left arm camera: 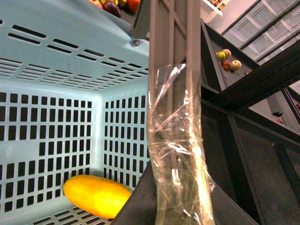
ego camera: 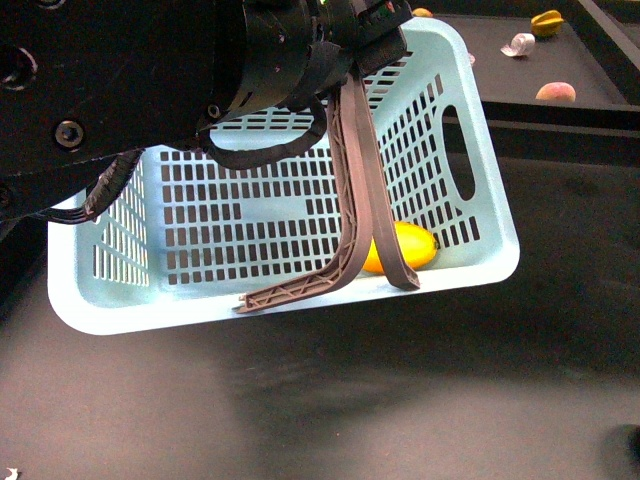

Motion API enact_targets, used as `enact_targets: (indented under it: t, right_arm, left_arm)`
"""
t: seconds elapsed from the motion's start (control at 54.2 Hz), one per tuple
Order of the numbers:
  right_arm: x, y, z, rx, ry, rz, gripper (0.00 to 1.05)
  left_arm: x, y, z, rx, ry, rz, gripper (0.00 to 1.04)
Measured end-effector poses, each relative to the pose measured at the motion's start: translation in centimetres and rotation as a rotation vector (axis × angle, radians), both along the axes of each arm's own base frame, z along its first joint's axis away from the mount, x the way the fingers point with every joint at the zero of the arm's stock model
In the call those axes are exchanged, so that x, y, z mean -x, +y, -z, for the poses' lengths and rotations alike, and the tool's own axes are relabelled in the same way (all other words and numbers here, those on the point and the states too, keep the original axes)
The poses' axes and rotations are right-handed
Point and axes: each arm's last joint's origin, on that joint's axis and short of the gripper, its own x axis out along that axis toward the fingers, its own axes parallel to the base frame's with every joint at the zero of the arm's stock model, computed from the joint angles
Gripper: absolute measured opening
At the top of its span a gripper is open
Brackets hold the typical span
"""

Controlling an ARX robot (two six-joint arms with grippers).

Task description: Pick mango with right arm and hold basket with left

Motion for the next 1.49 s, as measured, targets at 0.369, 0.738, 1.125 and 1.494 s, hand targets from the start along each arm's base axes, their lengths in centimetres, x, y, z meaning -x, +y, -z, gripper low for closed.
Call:
enact_targets:
  t: [0.369,0.738,1.125,1.494]
  right_arm:
    - [2.0,-0.4,0.7,0.318,-0.267,-0.014,0.35]
    - [3.3,-0.4,1.3,0.337,-0.28,-0.015,0.02]
    - [4.4,-0.4,1.2,0.337,-0.285,-0.016,0.02]
    - [5.1,-0.4,1.3,0.338,-0.286,-0.016,0.02]
  left_arm:
    - [0.0,0.0,0.0,0.002,0.001,0.0,0.08]
    - [0.0,0.0,0.0,0.003,0.001,-0.001,0.08]
    - [0.0,0.0,0.0,0.002,0.001,-0.001,0.08]
    - [0.0,0.0,0.0,0.002,0.001,-0.001,0.08]
